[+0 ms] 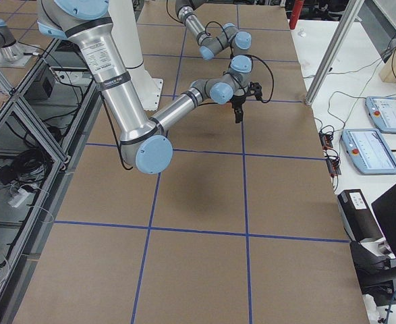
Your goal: Form red blocks into L shape at center
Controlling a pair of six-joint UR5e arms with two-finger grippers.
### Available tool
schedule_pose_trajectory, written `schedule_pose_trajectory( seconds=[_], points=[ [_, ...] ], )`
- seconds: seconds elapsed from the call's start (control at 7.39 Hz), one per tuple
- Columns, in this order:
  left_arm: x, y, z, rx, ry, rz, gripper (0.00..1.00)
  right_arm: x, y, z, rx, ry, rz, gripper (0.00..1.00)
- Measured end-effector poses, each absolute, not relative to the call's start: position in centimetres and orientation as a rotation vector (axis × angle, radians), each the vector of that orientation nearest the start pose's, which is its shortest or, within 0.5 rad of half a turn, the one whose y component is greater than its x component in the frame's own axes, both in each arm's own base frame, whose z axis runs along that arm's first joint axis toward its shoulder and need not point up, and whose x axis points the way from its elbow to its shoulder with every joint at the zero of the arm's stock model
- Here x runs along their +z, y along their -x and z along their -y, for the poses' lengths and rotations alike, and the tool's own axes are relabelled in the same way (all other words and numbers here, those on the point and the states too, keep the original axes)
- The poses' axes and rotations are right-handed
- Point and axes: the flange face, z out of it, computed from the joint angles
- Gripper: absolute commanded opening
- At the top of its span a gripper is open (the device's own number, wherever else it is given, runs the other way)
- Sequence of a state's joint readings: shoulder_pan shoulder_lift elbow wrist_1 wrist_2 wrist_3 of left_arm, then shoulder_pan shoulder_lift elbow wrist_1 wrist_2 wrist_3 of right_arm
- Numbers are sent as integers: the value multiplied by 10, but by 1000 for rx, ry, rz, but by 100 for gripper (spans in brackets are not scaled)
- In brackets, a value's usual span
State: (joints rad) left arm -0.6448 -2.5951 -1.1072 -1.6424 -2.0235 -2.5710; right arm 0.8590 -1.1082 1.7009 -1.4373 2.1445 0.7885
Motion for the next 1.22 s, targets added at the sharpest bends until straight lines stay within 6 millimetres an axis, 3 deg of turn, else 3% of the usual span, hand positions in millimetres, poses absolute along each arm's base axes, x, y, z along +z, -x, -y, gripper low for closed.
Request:
schedule_pose_trajectory(
  seconds=[0.41,0.81,0.95,1.22],
  points=[
    [182,-601,572,-1413,585,-584,100,320,362,540,-136,-139,880,99],
    [175,-557,587,-1261,486,-576,100,324,354,539,-128,-135,878,99],
    [187,-535,587,-1172,441,-590,100,331,350,537,-124,-132,873,99],
    [237,-476,571,-969,341,-636,100,348,337,534,-108,-134,856,99]
  ],
)
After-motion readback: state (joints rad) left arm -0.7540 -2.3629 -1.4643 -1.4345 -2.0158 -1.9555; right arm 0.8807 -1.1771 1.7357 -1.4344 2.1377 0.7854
